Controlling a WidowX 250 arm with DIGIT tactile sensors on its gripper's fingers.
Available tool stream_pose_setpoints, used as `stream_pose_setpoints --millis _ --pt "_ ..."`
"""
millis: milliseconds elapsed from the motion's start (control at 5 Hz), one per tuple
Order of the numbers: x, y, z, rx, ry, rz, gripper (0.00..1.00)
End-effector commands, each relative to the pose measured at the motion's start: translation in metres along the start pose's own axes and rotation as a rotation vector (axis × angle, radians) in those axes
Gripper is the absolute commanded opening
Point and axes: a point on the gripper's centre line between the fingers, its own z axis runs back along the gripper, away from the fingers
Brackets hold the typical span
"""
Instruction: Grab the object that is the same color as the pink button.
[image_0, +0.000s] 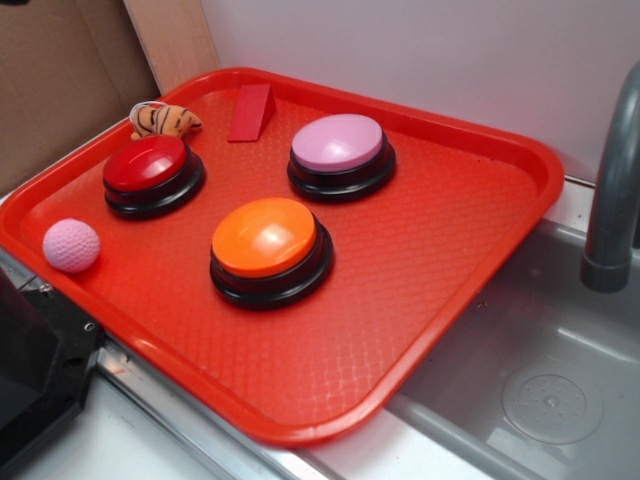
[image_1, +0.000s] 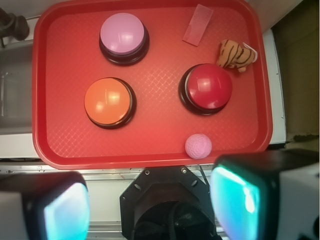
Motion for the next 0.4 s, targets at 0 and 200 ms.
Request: stream_pose_setpoints --millis 0,200 --pt "0.000 0.000 0.000 0.000 0.000 0.000 1.00" --pt "-0.009 0.033 -0.030 0.007 -0.015 0.035 1.00"
